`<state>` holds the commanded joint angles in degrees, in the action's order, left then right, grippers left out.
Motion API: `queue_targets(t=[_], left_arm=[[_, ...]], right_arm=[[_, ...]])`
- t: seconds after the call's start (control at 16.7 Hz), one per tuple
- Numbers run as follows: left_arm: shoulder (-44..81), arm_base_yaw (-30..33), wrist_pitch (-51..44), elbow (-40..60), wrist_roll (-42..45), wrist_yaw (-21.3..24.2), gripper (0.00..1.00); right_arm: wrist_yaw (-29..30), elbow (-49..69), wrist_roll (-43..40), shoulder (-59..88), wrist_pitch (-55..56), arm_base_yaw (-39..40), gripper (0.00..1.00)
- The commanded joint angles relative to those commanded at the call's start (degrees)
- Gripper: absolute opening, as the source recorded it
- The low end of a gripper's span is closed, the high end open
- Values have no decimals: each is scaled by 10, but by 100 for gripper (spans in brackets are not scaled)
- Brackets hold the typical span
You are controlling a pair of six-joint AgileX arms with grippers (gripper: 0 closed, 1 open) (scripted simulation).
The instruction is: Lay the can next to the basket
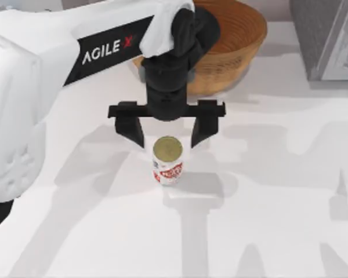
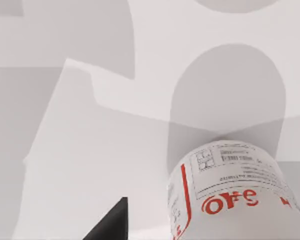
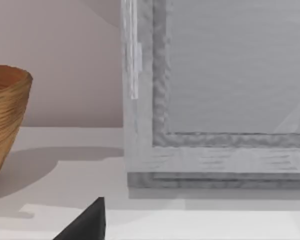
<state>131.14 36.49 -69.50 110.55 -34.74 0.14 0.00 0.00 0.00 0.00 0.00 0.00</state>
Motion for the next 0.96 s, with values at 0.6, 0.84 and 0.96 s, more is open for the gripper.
queue_targets(t=[0.6, 0.84, 0.96], left_arm=[[-1, 0, -20, 20, 0, 0, 100], [-3, 0, -75, 71, 0, 1, 100], [-5, 0, -87, 82, -1, 0, 100]], right_arm=[[0, 0, 0, 0, 0, 0, 100], [0, 0, 0, 0, 0, 0, 100], [0, 0, 0, 0, 0, 0, 100]])
